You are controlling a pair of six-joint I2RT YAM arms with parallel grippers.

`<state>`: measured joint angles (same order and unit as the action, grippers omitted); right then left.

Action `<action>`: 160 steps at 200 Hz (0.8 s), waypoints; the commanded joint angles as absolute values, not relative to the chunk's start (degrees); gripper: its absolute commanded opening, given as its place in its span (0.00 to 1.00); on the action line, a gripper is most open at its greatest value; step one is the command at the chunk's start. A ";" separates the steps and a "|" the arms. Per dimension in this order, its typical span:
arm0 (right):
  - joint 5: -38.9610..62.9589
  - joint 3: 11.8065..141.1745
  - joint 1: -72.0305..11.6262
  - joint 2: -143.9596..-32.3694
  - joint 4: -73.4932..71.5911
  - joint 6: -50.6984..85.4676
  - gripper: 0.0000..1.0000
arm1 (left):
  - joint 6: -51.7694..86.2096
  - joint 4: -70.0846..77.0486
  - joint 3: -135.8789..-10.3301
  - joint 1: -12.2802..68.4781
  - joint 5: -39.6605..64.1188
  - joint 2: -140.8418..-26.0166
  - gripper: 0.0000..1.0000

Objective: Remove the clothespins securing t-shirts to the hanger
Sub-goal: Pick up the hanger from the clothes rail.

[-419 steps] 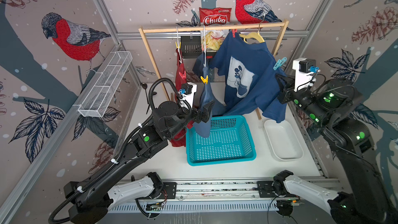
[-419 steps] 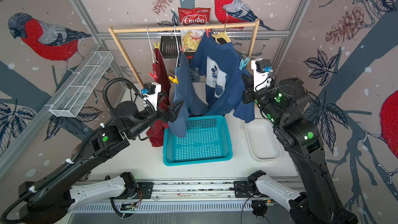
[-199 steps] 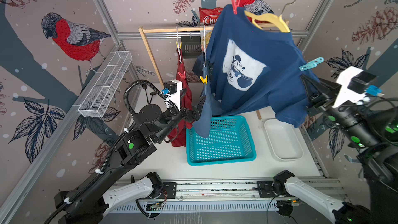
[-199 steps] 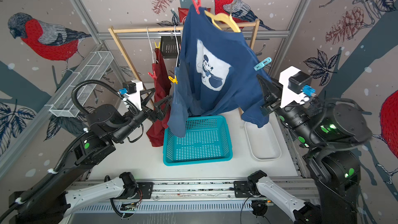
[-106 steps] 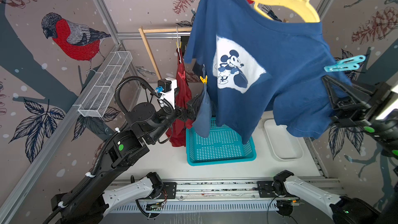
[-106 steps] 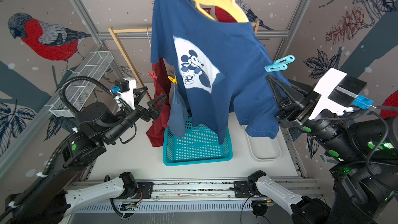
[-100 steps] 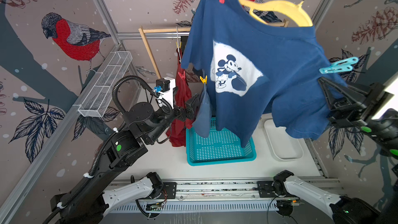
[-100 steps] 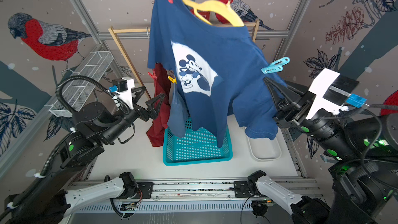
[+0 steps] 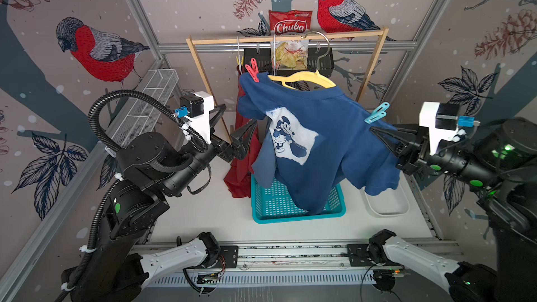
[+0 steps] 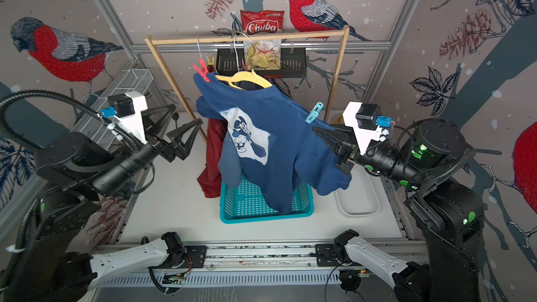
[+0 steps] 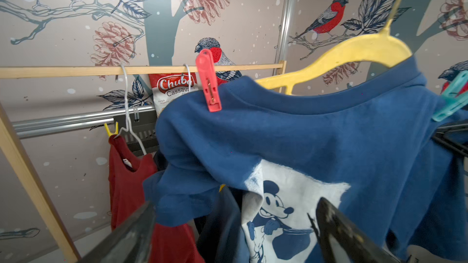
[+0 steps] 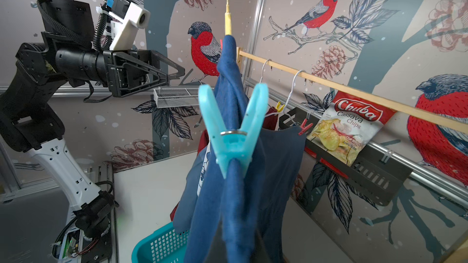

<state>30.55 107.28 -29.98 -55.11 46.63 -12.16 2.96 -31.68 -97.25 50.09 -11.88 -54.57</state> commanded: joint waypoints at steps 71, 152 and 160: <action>38.33 109.35 -33.62 -50.89 36.34 -11.94 0.00 | 1.97 -26.95 -99.27 50.10 -7.62 -54.16 0.96; 29.74 109.49 -44.18 -53.17 39.38 -15.52 0.00 | 2.55 -25.36 -93.61 50.09 -15.78 -46.21 0.96; 28.88 108.80 -44.59 -53.34 39.46 -16.29 0.00 | 2.63 -26.14 -93.61 50.03 -16.35 -45.77 0.96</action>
<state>33.06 109.95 -43.38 -52.77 41.80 -13.89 1.74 -25.89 -93.69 50.09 -13.80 -46.72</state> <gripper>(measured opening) 0.079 0.961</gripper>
